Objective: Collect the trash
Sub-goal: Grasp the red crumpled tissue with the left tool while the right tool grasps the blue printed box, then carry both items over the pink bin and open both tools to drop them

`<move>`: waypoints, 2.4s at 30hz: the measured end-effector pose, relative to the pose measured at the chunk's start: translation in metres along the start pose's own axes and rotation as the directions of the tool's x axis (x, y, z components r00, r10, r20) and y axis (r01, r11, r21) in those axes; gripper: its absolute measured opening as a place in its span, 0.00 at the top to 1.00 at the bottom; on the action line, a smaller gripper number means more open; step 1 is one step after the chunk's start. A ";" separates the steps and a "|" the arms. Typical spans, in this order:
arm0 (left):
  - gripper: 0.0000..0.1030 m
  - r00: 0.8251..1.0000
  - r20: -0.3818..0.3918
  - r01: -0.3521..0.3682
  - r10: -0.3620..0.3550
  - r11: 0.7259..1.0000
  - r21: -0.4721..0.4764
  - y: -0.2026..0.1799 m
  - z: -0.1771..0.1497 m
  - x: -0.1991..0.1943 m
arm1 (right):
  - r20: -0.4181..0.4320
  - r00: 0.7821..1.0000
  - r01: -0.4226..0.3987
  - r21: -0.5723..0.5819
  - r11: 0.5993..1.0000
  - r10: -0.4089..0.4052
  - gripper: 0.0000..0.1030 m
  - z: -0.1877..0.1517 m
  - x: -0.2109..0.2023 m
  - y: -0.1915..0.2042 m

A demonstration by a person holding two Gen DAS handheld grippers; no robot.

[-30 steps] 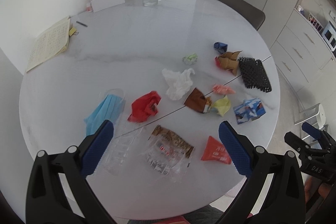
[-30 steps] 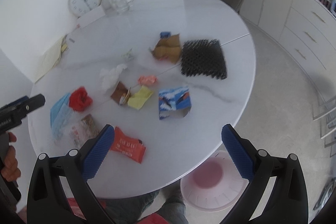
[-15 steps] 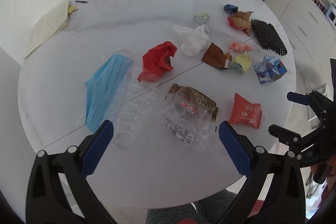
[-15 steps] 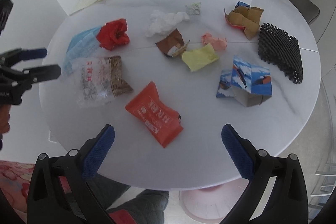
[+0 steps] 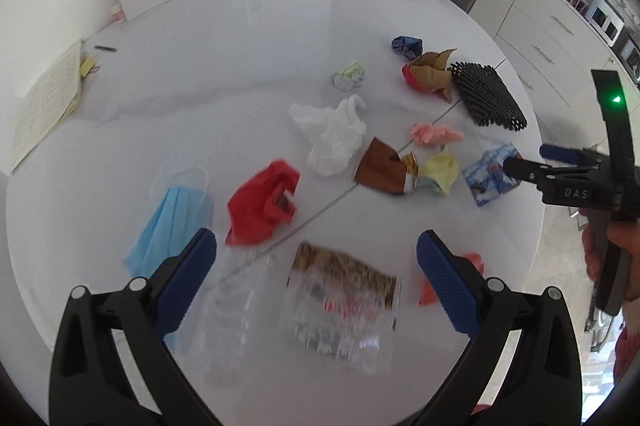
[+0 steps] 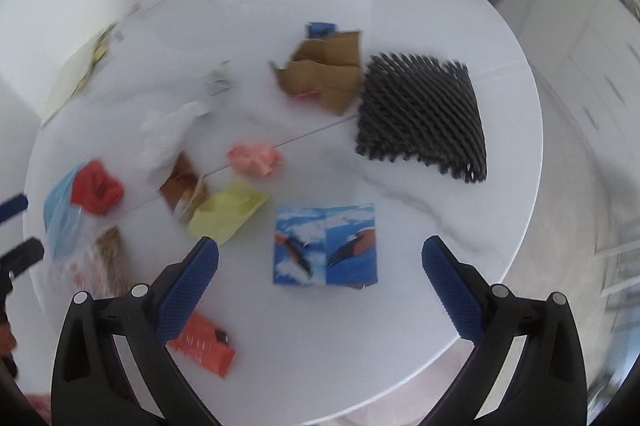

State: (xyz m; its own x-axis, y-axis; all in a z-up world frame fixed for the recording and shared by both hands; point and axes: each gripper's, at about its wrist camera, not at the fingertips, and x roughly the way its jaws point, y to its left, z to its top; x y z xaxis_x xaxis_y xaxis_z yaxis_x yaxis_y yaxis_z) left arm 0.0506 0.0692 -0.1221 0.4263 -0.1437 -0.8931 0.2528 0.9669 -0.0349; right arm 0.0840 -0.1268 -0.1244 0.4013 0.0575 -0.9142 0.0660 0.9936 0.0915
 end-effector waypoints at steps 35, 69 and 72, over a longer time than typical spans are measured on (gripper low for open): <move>0.80 0.981 -0.077 0.189 -0.179 0.970 0.150 -0.006 0.063 0.029 | 0.112 0.994 -0.038 0.355 0.934 -0.002 0.63 -0.058 -0.074 -0.076; 0.13 0.970 -0.111 0.240 -0.216 0.918 0.314 -0.217 -0.015 -0.019 | -0.035 0.999 0.015 0.361 0.933 -0.003 0.28 -0.211 -0.076 -0.160; 0.13 0.981 -0.060 0.195 -0.186 0.947 0.254 -0.184 -0.007 -0.034 | -0.010 1.000 0.022 0.366 0.931 -0.020 0.16 -0.202 -0.082 -0.159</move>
State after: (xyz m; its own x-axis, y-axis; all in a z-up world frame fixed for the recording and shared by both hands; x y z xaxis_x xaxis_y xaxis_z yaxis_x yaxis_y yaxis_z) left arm -0.0164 -0.1028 -0.0886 0.3188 -0.3077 -0.8965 0.5432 0.8344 -0.0932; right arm -0.1435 -0.2698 -0.1436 0.3908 0.0390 -0.9197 0.4042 0.8904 0.2095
